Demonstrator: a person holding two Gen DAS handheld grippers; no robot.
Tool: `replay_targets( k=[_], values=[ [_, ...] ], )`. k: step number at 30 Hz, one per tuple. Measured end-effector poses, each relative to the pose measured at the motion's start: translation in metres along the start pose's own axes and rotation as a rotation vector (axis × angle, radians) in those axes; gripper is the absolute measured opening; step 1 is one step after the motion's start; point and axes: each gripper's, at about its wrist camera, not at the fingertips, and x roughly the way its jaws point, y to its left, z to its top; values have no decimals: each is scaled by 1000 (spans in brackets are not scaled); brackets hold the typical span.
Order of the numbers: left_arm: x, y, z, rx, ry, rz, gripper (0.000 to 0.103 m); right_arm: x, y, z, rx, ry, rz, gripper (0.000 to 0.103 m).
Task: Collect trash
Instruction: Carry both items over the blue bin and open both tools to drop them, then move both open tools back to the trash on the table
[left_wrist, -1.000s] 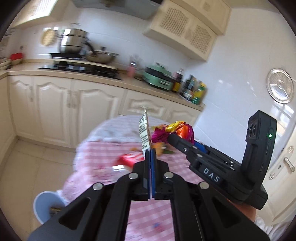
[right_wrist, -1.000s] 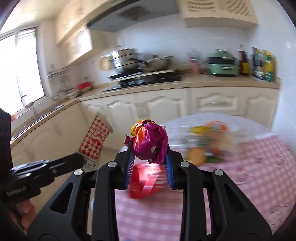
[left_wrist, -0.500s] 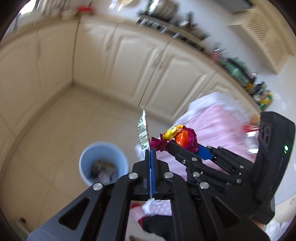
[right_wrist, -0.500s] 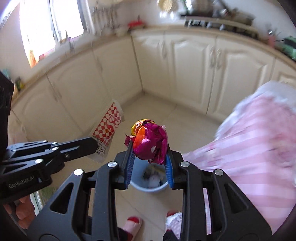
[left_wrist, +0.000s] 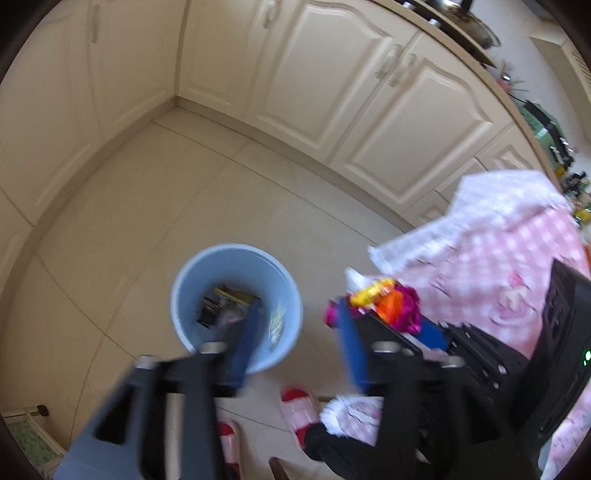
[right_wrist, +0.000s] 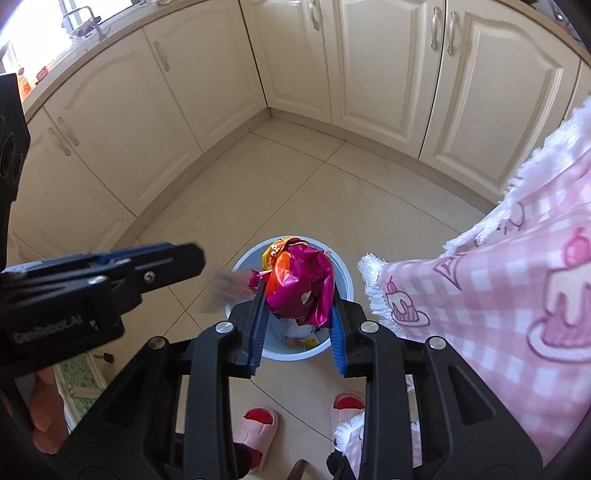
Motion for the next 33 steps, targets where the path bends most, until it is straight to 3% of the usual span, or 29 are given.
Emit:
replay_targets(
  k=[9,21,27,33],
  values=[
    [9,20,-9,-67,11,46,47,13,3,-3,2,31,10,30],
    [-19,44,-9,-138,-56,115,48,19,28,20,-19,-15,10,32],
    [-36,47,-5,-151,-94,124,50,7,39,35,-34,-64,20,48],
    [-56,39,-7,-144,-117,113,50,-11,38,33,-33,-76,19,48]
  ],
)
